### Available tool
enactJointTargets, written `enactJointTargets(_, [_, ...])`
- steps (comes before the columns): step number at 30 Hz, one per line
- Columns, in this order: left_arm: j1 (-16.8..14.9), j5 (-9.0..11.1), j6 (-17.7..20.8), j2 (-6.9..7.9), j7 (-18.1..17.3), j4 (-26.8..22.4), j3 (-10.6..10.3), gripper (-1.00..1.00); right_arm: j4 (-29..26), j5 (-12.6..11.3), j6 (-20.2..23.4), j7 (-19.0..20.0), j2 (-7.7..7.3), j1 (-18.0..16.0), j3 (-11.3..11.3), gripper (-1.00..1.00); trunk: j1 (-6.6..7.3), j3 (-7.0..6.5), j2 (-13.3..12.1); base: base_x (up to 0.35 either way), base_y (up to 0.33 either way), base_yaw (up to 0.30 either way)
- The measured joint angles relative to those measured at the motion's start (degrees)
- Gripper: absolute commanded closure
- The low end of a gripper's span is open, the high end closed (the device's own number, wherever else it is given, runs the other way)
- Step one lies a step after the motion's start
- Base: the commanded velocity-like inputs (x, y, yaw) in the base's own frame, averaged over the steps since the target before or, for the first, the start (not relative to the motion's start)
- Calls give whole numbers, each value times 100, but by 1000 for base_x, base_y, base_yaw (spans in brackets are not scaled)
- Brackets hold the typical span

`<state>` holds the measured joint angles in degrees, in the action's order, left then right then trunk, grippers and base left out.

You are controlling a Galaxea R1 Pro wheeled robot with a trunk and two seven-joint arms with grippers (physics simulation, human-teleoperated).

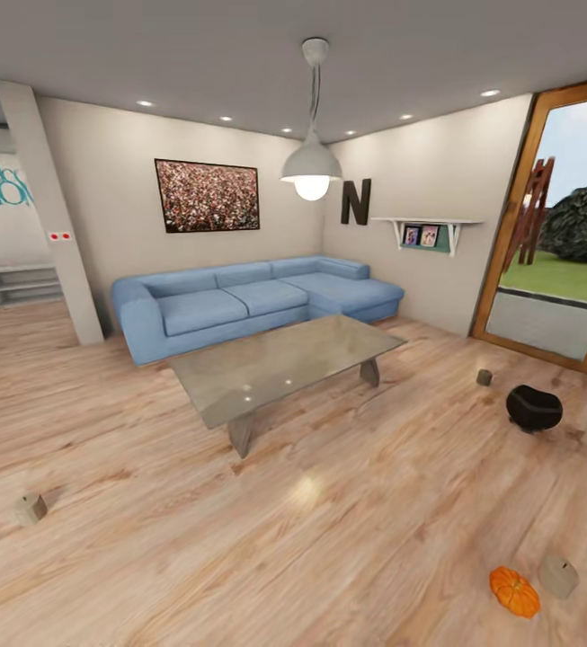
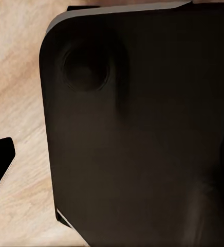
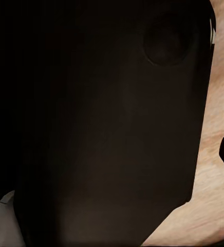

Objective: Place each of the two pumpkins and all three candles from the living room inside a cabinet in the living room (use any cabinet), then make sure every cabinet is closed, and position the cauldron so it is next to a table in the living room.

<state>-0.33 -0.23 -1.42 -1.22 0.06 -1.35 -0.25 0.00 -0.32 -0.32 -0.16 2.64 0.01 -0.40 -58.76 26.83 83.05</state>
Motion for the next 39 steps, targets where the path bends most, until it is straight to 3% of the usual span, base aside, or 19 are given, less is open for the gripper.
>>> enactJointTargets(5, [0, -5, -35, 6, -4, -1, -22, -100, 0, 0, 0, 0, -8, 0, 3, -100, 1, -10, 0, -213, 182, -241])
enactJointTargets(9, [1, -14, -162, 7, -5, -2, -44, -100, 0, 0, 0, 0, -4, 0, 7, -100, 3, -18, 1, -36, 38, -246])
enactJointTargets(10, [0, -14, -379, 10, -2, -2, -45, -100, 0, 0, 0, 0, -7, 0, 7, -100, 3, -20, 1, -8, 9, -246])
enactJointTargets(14, [1, -9, -432, 15, 2, 0, -38, -100, 0, -7, -3, 0, -16, 0, 8, -100, 3, -28, 1, -3, 3, -246])
enactJointTargets(22, [1, -8, -443, 48, 2, -2, -29, -100, 5, -39, -12, 0, -37, 0, -13, -100, 178, -192, -319, 0, 0, -241])
enactJointTargets(31, [1, -9, -452, 248, 2, -26, -14, -100, 2, -65, -12, 0, -47, 0, -349, -100, 376, -403, -680, 0, 0, -207])
enactJointTargets(39, [0, 19, -148, 220, 17, -847, 44, -100, -12, -56, 38, -2, -34, -22, -377, -100, 551, -594, -1001, 0, 0, -204])
